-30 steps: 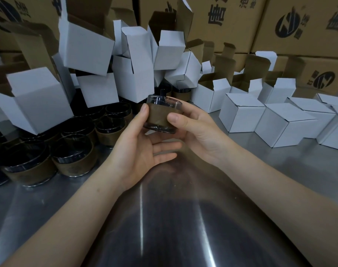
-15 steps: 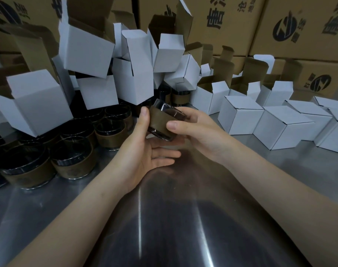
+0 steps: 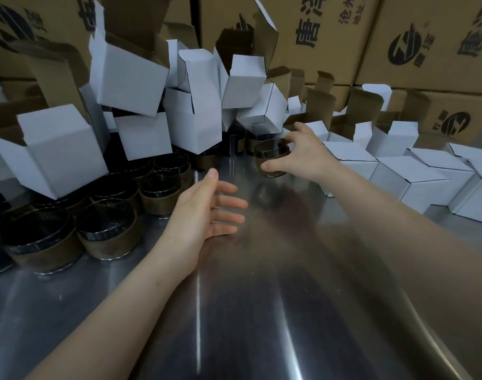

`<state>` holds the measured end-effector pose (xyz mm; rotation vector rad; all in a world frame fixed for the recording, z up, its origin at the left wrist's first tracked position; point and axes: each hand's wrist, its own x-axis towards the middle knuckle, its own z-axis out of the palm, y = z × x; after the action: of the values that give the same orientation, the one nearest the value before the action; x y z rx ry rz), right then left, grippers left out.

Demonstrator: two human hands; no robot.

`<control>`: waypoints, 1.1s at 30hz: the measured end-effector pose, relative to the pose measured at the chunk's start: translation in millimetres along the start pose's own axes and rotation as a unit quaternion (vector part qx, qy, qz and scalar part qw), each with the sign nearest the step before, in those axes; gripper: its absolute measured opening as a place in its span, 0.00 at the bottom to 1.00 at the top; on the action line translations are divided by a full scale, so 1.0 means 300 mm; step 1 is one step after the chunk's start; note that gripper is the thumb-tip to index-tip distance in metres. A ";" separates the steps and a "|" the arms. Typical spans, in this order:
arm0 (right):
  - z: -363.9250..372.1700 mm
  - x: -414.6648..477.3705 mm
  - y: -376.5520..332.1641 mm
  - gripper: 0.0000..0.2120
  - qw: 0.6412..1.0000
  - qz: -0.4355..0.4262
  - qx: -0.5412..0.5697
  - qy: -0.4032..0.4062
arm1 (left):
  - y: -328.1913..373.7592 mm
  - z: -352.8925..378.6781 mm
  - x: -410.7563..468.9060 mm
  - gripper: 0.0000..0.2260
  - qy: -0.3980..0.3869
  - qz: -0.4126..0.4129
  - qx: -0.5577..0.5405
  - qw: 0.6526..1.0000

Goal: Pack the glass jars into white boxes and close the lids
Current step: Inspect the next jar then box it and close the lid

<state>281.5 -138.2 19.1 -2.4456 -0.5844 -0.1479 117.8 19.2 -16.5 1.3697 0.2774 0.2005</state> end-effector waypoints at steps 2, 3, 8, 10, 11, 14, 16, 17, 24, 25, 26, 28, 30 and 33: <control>-0.005 0.034 0.003 0.19 0.999 0.014 -0.039 -0.024 | -0.001 -0.001 -0.001 0.21 -0.001 0.005 0.003 1.000; -0.005 0.046 0.004 0.18 0.997 0.020 -0.060 -0.031 | -0.001 -0.001 -0.002 0.20 -0.001 0.008 0.005 1.000; -0.009 0.066 0.012 0.20 0.994 0.045 -0.101 -0.023 | 0.002 0.005 -0.013 0.18 -0.001 0.018 0.017 1.000; -0.014 0.050 0.009 0.21 0.993 0.056 -0.104 -0.014 | 0.003 0.006 -0.015 0.18 -0.001 0.023 0.018 1.000; -0.017 0.036 0.004 0.21 0.992 0.058 -0.108 -0.011 | 0.003 0.006 -0.016 0.18 0.000 0.025 0.019 1.000; -0.021 -0.016 -0.014 0.20 0.991 0.051 -0.122 0.001 | 0.004 0.005 -0.018 0.17 0.001 0.029 0.022 0.999; -0.019 -0.053 -0.025 0.20 0.991 0.041 -0.125 0.005 | 0.006 0.001 -0.021 0.16 0.002 0.032 0.023 0.999; -0.018 -0.072 -0.030 0.21 0.991 0.035 -0.127 0.005 | 0.006 0.000 -0.022 0.16 0.004 0.036 0.026 0.999; -0.005 -0.209 -0.086 0.19 0.994 -0.034 -0.104 -0.008 | 0.010 -0.002 -0.035 0.06 0.062 0.118 0.076 0.988; -0.002 -0.227 -0.099 0.19 0.995 -0.048 -0.091 -0.017 | 0.010 -0.006 -0.036 0.06 0.067 0.139 0.088 0.984; -0.002 -0.244 -0.112 0.18 0.995 -0.061 -0.080 -0.023 | 0.011 -0.010 -0.038 0.06 0.069 0.159 0.101 0.980; 0.000 -0.276 -0.143 0.18 0.993 -0.087 -0.066 -0.032 | 0.014 -0.019 -0.041 0.08 0.068 0.194 0.116 0.972; 0.001 -0.304 -0.172 0.18 0.992 -0.106 -0.049 -0.040 | 0.017 -0.025 -0.040 0.11 0.064 0.213 0.121 0.967; -0.001 -0.337 -0.201 0.18 0.990 -0.128 -0.025 -0.059 | 0.019 -0.026 -0.034 0.12 0.043 0.208 0.101 0.972</control>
<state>164.3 -133.2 28.0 -2.4308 -0.9568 -0.1224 105.8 24.6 -11.6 1.6140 0.0799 0.5945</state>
